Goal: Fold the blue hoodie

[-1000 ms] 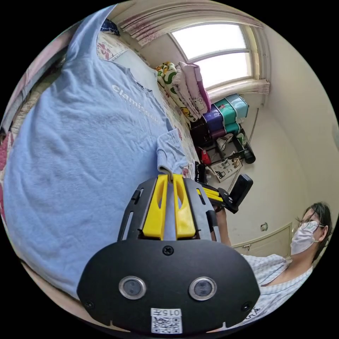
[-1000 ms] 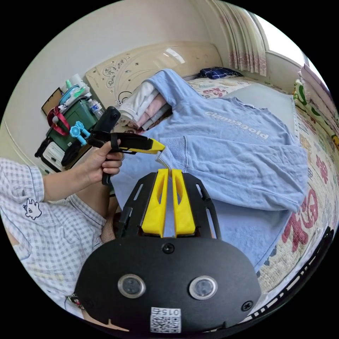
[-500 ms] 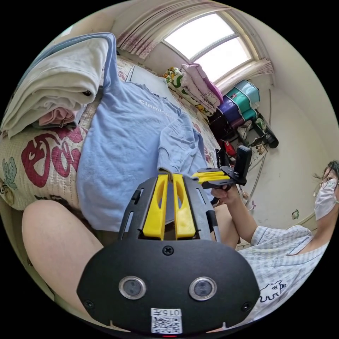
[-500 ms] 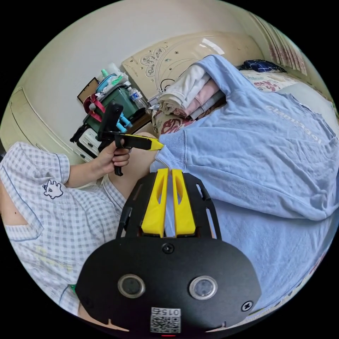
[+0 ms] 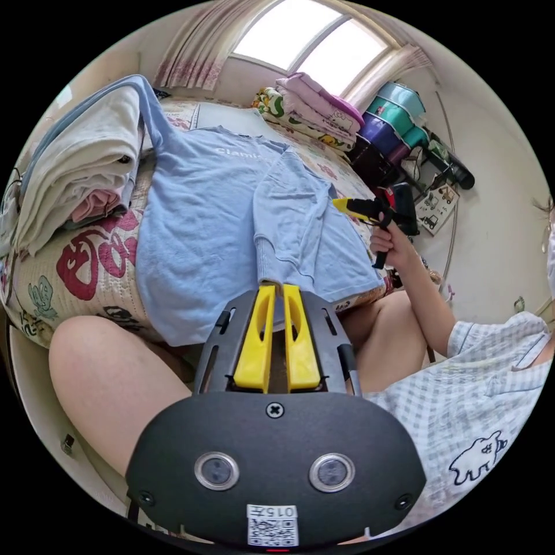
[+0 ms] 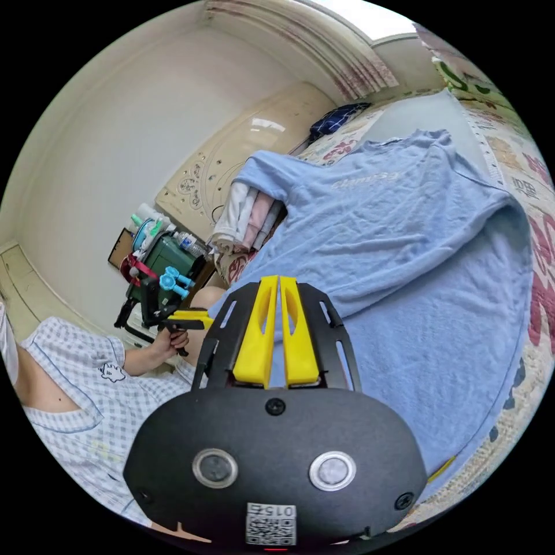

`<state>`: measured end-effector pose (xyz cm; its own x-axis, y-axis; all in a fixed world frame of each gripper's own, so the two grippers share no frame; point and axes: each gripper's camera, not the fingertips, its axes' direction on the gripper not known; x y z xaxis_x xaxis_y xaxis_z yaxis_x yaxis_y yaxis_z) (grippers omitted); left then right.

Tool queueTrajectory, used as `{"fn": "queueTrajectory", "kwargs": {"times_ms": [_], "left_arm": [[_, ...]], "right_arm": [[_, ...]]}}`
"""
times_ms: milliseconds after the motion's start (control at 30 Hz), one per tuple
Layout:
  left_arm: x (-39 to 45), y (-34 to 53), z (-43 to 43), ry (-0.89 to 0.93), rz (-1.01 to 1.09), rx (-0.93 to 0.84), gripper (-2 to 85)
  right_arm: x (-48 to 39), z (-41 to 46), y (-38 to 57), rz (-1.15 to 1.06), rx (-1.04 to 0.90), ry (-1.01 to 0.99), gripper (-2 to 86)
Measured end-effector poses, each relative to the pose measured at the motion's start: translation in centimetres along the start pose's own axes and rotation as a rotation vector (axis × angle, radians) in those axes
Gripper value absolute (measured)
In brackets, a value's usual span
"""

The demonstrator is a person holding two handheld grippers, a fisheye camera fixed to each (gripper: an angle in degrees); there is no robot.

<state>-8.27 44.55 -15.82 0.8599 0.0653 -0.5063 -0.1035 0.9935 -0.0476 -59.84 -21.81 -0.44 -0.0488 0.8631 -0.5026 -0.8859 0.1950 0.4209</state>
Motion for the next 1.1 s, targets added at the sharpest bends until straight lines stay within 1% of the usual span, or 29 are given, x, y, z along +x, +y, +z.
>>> {"fn": "queueTrajectory", "kwargs": {"times_ms": [100, 200, 267, 300, 367, 433, 467, 533, 567, 633, 667, 733, 800, 833, 900, 967, 1033, 1100], "left_arm": [[-1.2, -0.3, -1.9, -0.036, -0.075, 0.057, 4.6], [-1.2, -3.0, -4.3, -0.108, -0.047, 0.148, 6.5], [-0.9, -6.5, -4.2, -0.124, -0.003, 0.175, 7.7], [-0.5, -9.4, -3.6, -0.099, 0.030, 0.177, 8.6], [0.5, -14.1, -1.9, -0.048, 0.081, 0.198, 10.2], [2.0, -20.6, 1.8, 0.022, 0.138, 0.206, 10.8], [2.5, -22.3, 3.0, 0.027, 0.155, 0.196, 10.9], [4.5, -29.1, 8.8, 0.049, 0.207, 0.117, 11.4], [4.8, -30.8, 10.4, 0.066, 0.214, 0.091, 11.2], [5.8, -36.6, 16.3, 0.149, 0.227, 0.002, 9.7], [5.9, -37.8, 17.5, 0.156, 0.228, 0.006, 9.1], [6.2, -41.9, 22.2, 0.119, 0.197, 0.012, 10.5], [5.9, -44.7, 25.9, 0.108, 0.158, -0.047, 12.4], [5.5, -46.2, 28.0, 0.103, 0.118, -0.088, 13.3], [4.9, -47.6, 30.2, 0.092, 0.069, -0.096, 13.0], [4.9, -48.4, 31.8, 0.091, 0.061, -0.091, 10.5], [5.6, -49.8, 33.2, 0.102, 0.094, -0.106, 5.9], [6.5, -50.9, 33.4, 0.092, 0.123, -0.077, 4.5]], "right_arm": [[2.0, -3.3, -3.9, 0.142, 0.075, 0.093, 5.7], [3.9, -6.5, -7.6, 0.278, 0.179, 0.200, 8.5], [5.0, -7.7, -9.5, 0.350, 0.273, 0.193, 9.4], [5.8, -7.9, -10.7, 0.394, 0.322, 0.171, 9.8], [7.3, -7.6, -12.9, 0.458, 0.332, 0.152, 10.5], [9.1, -7.1, -15.2, 0.516, 0.356, 0.122, 11.1], [9.5, -7.0, -15.7, 0.528, 0.368, 0.117, 11.1], [11.0, -6.3, -17.3, 0.556, 0.394, 0.098, 11.0], [11.3, -6.2, -17.8, 0.553, 0.393, 0.092, 10.9], [12.3, -5.5, -19.4, 0.483, 0.383, 0.050, 9.8], [12.5, -5.3, -19.7, 0.464, 0.382, 0.037, 9.1], [12.8, -5.0, -20.7, 0.455, 0.393, 0.027, 6.2], [12.6, -5.0, -21.4, 0.451, 0.406, 0.057, 3.7], [12.4, -5.0, -21.9, 0.464, 0.391, 0.118, 2.5], [12.4, -5.1, -22.4, 0.471, 0.389, 0.148, 1.6], [12.5, -5.3, -22.8, 0.465, 0.404, 0.151, 1.2], [12.9, -5.3, -23.3, 0.475, 0.401, 0.168, 0.8], [13.4, -5.5, -23.2, 0.495, 0.439, 0.169, 0.7]]}}
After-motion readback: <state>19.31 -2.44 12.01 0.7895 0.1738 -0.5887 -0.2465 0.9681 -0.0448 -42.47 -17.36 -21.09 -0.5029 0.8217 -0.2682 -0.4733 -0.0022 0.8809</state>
